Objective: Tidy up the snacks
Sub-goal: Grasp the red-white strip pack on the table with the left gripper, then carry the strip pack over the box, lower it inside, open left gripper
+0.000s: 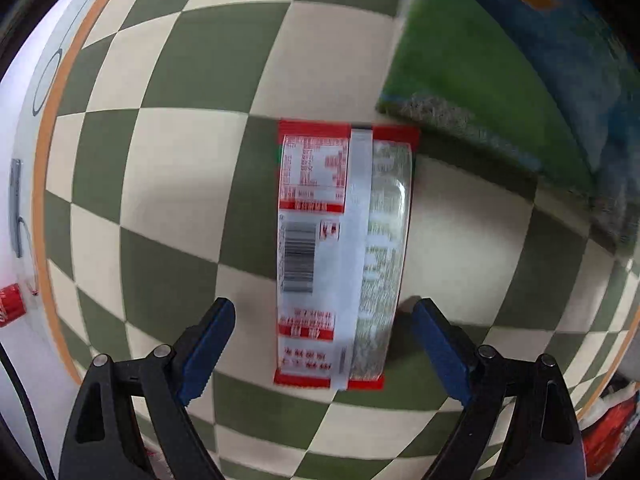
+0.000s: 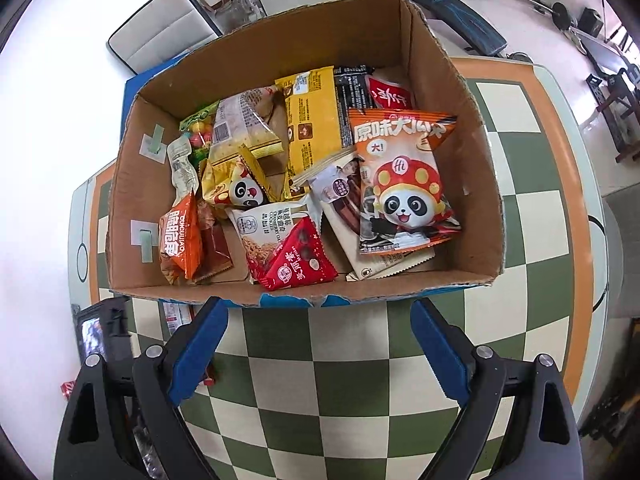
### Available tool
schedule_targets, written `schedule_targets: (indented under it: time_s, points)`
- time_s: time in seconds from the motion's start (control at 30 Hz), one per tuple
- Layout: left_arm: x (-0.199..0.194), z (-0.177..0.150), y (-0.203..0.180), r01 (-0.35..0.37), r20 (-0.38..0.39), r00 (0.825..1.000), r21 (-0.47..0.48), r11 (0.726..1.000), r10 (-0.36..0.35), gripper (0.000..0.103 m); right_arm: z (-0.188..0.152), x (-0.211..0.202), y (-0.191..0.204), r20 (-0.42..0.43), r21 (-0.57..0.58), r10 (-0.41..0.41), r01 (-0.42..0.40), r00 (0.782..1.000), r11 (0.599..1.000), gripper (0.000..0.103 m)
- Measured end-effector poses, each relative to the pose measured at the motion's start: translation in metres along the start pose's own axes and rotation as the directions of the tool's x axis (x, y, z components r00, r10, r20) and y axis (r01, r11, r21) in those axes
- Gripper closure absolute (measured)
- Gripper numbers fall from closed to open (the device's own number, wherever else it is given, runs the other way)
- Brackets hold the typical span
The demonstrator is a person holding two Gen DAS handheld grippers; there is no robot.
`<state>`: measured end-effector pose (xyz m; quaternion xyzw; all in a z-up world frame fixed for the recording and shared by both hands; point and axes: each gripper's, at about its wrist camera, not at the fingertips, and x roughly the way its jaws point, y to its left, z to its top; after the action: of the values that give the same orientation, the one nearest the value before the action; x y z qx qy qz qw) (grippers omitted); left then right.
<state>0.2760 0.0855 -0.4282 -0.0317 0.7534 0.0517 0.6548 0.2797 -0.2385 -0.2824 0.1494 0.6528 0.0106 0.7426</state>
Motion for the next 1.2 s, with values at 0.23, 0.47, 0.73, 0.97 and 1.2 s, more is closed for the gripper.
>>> schedule_targets:
  time_s: [0.23, 0.47, 0.73, 0.97, 1.2]
  points:
    - [-0.007, -0.009, 0.000, 0.044, 0.038, 0.998, 0.001, 0.999, -0.044, 0.032, 0.000, 0.005, 0.004, -0.014, 0.003, -0.005, 0.005, 1.000, 1.000, 0.008]
    - [-0.017, -0.026, -0.012, 0.016, 0.060, 0.998, 0.041, 0.999, -0.019, 0.056, -0.001, 0.009, 0.004, -0.024, 0.009, -0.003, 0.003, 1.000, 1.000, 0.008]
    - [-0.037, -0.051, -0.018, 0.022, 0.093, 0.995, 0.045, 0.999, -0.026, 0.058, 0.000, 0.003, 0.007, -0.011, -0.001, 0.005, -0.005, 1.000, 1.000, 0.008]
    - [-0.068, -0.061, -0.025, 0.055, 0.125, 0.990, 0.070, 0.996, -0.063, 0.058, 0.000, 0.000, 0.007, 0.000, 0.003, 0.015, -0.015, 1.000, 1.000, 0.008]
    - [-0.108, -0.088, -0.032, 0.122, 0.157, 0.978, 0.090, 0.988, -0.135, 0.058, -0.002, -0.004, 0.006, 0.002, -0.001, 0.023, -0.023, 1.000, 1.000, 0.008]
